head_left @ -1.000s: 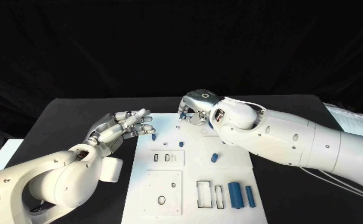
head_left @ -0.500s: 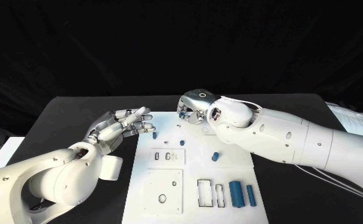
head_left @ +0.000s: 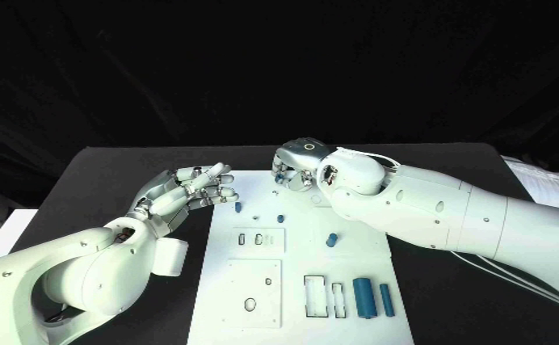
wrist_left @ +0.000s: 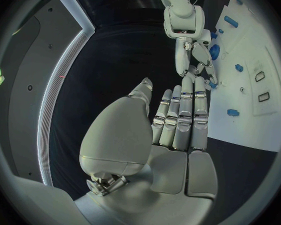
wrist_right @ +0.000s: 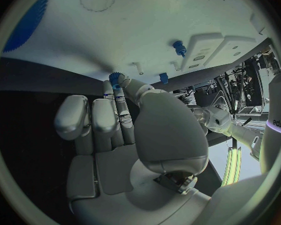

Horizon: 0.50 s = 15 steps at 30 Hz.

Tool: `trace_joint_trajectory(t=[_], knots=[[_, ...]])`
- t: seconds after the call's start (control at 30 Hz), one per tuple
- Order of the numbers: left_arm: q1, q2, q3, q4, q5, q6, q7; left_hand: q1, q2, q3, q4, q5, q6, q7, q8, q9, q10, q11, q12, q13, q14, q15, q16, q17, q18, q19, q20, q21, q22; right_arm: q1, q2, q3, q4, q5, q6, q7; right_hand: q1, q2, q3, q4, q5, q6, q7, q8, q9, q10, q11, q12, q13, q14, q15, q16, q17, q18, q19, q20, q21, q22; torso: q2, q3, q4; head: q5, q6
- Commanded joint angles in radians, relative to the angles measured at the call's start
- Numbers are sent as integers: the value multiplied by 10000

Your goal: Assemble the parts on the task board

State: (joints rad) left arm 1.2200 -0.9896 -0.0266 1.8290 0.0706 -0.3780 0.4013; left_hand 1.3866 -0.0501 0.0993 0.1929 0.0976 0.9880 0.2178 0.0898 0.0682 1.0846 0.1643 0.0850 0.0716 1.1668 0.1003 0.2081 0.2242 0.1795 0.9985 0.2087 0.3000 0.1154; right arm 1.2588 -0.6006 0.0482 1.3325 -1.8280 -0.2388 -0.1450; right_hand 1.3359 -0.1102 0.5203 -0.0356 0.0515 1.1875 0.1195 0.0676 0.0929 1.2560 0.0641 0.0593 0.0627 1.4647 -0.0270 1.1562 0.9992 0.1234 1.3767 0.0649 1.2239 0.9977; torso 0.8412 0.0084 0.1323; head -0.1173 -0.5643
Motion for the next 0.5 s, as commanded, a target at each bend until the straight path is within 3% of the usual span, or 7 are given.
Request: trace_joint_trajectory(t=[0.03, 0.17, 0.33, 0.5], knots=[[21, 2, 9, 40, 15, 217, 44, -18, 34, 7, -47, -36, 8, 42, -56, -11, -70, -27, -46, -12, 23, 32, -14, 9, 30, 17, 35, -40, -16, -15, 55, -34, -139, -151, 264, -108, -36, -111, -6, 67, 18, -119, 0, -46, -12, -34, -66, 10, 17, 275, -4, 18, -36, -167, -66, 66, 14, -56, 6, -3, 21, -6, 10], [24, 0, 9, 36, 15, 219, 38, -18, 34, 7, -47, -36, 8, 42, -56, -11, -70, -27, -46, -12, 23, 32, -14, 9, 30, 17, 35, -40, -16, -14, 113, -57, -225, -150, 207, -152, -238, -346, -53, 207, 13, -518, 71, -88, -102, -416, 37, -8, -14, 208, 80, -121, -237, -128, -230, 132, -130, -295, 13, 2, 34, -15, 20], [29, -9, 9, 29, 15, 212, 31, -18, 34, 7, -47, -36, 8, 42, -56, -11, -70, -27, -46, -12, 23, 32, -14, 9, 30, 17, 35, -40, -16, -14, 117, -75, -252, -123, -42, -168, -536, -880, -566, 437, -34, -1622, 128, -71, -302, -1805, 292, -12, -33, -344, 300, -1660, -2078, 271, -1277, 265, -1661, -2551, 14, -3, 22, -16, 8], [32, -25, 9, 13, 15, 213, 25, -15, 33, 5, -56, -38, 6, 44, -63, -10, -73, -25, -54, -11, 21, 34, -16, 17, 30, 18, 37, -43, -19, -15, -78, -82, -38, -50, -195, -160, -238, -741, -1191, 673, -19, -1799, 126, -35, -253, -2095, 338, 80, 10, -282, 343, -1966, -2352, 310, -1304, 334, -1948, -2821, 17, 6, 17, -22, 29]])
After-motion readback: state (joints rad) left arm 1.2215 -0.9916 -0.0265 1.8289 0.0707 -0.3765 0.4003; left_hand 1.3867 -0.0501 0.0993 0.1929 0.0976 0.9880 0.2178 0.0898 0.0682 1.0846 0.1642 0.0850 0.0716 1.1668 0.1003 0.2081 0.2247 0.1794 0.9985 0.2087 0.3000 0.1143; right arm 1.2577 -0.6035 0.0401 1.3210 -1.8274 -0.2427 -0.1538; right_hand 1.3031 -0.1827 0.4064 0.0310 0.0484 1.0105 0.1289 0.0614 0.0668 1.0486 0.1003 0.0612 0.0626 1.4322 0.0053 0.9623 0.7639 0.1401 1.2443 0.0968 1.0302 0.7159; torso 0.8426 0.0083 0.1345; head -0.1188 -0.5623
